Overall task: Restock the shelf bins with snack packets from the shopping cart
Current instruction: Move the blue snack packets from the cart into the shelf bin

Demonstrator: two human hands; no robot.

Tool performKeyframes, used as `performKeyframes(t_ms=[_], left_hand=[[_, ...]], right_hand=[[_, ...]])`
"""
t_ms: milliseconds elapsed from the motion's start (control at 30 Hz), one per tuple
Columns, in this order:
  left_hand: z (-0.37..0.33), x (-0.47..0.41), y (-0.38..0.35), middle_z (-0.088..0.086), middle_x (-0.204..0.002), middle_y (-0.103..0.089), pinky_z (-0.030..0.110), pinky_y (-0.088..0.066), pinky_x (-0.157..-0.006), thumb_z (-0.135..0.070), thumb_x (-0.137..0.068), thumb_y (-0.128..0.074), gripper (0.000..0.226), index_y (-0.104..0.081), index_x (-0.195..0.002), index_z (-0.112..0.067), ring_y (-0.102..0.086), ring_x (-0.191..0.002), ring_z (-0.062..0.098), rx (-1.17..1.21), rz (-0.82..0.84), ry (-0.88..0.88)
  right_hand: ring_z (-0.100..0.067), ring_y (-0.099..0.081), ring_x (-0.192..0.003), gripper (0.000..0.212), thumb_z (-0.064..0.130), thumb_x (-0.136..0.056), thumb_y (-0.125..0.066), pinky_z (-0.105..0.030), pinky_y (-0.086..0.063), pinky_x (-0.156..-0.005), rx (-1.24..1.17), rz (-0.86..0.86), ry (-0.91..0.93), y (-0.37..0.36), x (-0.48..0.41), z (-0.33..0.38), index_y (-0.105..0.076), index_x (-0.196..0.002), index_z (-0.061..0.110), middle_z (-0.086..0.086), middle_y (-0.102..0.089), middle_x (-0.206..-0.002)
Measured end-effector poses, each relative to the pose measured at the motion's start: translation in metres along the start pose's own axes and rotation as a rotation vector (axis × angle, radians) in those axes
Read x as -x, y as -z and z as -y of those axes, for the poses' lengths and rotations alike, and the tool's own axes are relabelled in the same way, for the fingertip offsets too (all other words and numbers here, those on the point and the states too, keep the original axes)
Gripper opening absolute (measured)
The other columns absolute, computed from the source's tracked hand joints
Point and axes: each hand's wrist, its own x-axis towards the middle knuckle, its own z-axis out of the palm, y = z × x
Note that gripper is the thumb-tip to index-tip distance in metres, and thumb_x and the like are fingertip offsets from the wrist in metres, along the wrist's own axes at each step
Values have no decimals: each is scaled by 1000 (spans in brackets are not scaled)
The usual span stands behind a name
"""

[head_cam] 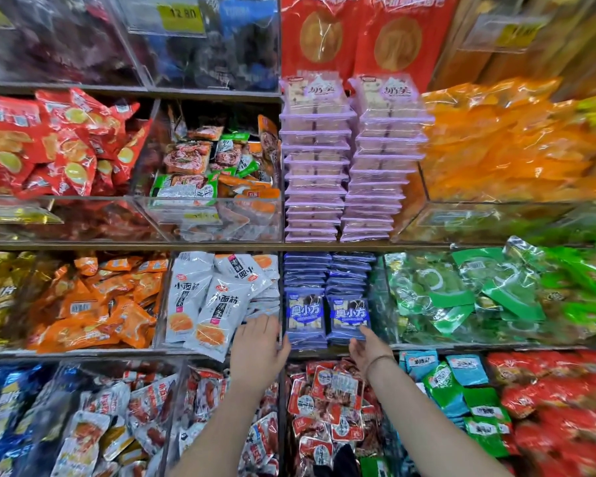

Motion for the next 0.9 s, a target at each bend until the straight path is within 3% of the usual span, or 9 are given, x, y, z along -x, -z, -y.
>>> performKeyframes(t_ms=[133, 233, 300, 367, 433, 567, 700, 800, 900], left_hand=[[1, -1, -3, -2, -68, -53, 29, -43, -55, -37, -70, -76, 29, -57, -78, -17, -53, -60, 18, 0, -27, -15], [2, -1, -6, -3, -68, -53, 28, -43, -56, -37, -70, -75, 28, -57, -78, -17, -54, -61, 18, 2, -26, -10], [2, 0, -7, -3, -68, -52, 29, -43, -56, -36, -69, -76, 28, -56, -77, -17, -53, -62, 18, 9, -16, 0], [1, 1, -5, -3, -68, -52, 28, -43, -55, -34, -68, -77, 29, -56, -77, -16, -53, -62, 18, 29, -12, -2], [-1, 1, 0, -2, -69, -54, 28, -45, -56, -34, -68, -79, 29, -59, -78, -15, -55, -63, 19, 58, -2, -10], [-3, 11, 16, 0, -93, -60, 27, -46, -79, -33, -81, -72, 28, -62, -97, -12, -56, -89, 16, 286, 17, 46], [-11, 43, 40, -3, -119, -52, 27, -33, -102, -19, -86, -68, 31, -59, -114, -11, -45, -117, 11, 582, -183, 224], [-26, 73, 51, -7, -105, -57, 20, -41, -88, -22, -88, -58, 16, -59, -104, -19, -53, -101, 6, 700, -189, 260], [-37, 114, 44, -11, -93, -63, 13, -45, -72, -9, -90, -61, 15, -61, -95, -23, -59, -87, 2, 805, -34, 366]], right_hand=[[-14, -60, -58, 37, 16, -90, -61, -15, -50, -38, -157, -70, -9, -15, -2, -1, -55, -120, -4, -12, -60, -81], [-21, -63, -99, 37, 14, -94, -55, -13, -54, -69, -203, -107, -1, -22, -3, -2, -51, -126, -5, -16, -59, -124], [-19, -58, -113, 37, 14, -93, -56, -12, -52, -59, -198, -120, -3, -24, -1, -1, -51, -125, -4, -13, -55, -132], [-17, -62, -105, 35, 14, -91, -58, -11, -47, -42, -180, -123, -5, -23, 0, -1, -54, -122, -2, -12, -57, -129], [-14, -64, -91, 34, 15, -89, -61, -12, -48, -43, -159, -104, -7, -18, 1, -1, -55, -119, 0, -11, -60, -126], [-20, -62, -108, 42, 22, -87, -64, -26, -54, -84, -27, 20, -10, -2, 3, -3, -52, -124, 5, -13, -59, -124], [-34, -55, -117, 45, 23, -94, -53, -37, -48, -94, 259, 125, 59, 28, 8, -7, -43, -133, 1, -22, -52, -129], [-41, -55, -114, 24, 12, -97, -46, -43, -46, -97, 471, 182, 170, 59, 23, -13, -56, -115, -2, -30, -56, -121], [-26, -62, -83, 14, 10, -95, -49, -32, -52, -76, 629, 269, 305, 96, 44, -21, -62, -90, 7, -21, -66, -99]])
